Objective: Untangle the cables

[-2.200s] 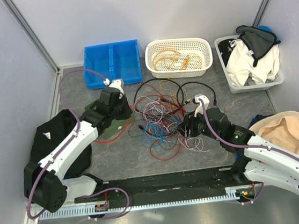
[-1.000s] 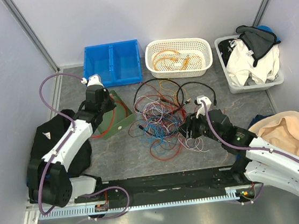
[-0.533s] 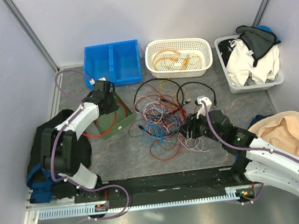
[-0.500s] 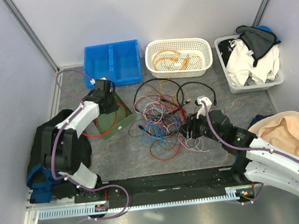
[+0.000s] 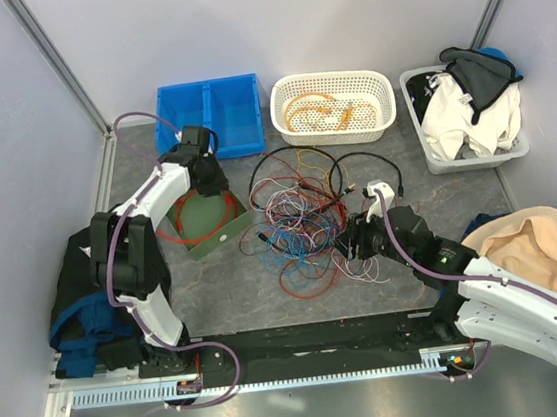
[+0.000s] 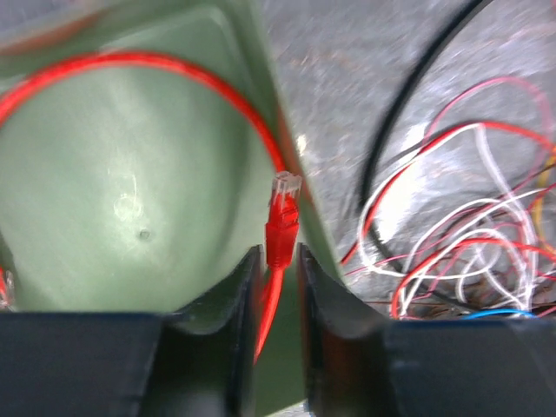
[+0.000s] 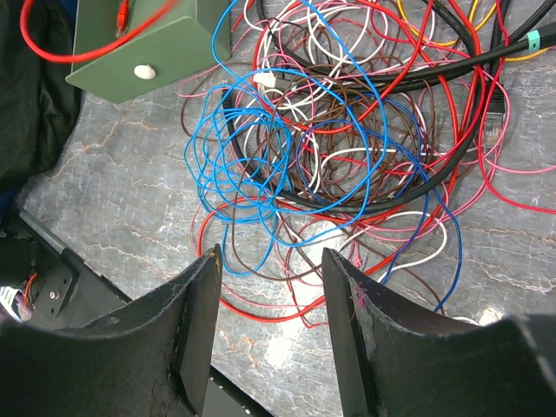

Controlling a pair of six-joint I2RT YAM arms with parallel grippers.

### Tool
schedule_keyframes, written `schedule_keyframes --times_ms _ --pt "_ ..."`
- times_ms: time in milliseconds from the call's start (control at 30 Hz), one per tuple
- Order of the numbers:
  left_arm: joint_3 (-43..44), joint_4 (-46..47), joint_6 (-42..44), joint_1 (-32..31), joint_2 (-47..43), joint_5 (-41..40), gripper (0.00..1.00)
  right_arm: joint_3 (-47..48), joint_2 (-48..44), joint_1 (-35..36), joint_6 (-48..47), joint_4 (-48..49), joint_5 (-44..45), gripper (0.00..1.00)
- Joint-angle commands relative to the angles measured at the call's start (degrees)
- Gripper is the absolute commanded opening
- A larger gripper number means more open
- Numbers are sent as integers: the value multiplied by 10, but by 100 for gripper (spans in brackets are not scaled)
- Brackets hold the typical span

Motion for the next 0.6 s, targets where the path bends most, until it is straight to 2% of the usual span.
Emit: schedule_keyframes --times_ms 0,67,100,133,300,367,433,500,567 --pt "64 -31 -7 2 -10 -2 39 2 0 1 -3 11 5 57" --pt "78 -40 -6 2 -28 -10 49 3 4 1 -4 14 4 57" --pt "81 -42 -3 2 -35 -12 80 3 7 1 -5 15 3 57" --pt "85 -45 -2 2 -41 -16 99 3 9 0 -4 16 2 57" --pt "87 -56 -11 -3 -113 -25 100 10 18 1 -7 21 2 57" --pt "59 -48 -22 -25 -149 -49 99 12 18 1 -11 17 14 57" --pt "1 -26 -37 -60 -228 -75 100 14 19 1 -16 16 30 57" --pt "-39 -13 -47 -100 -304 -138 100 17 22 1 -19 14 36 57" --pt "-93 -18 -57 -112 -348 -181 100 20 32 0 -17 16 27 57"
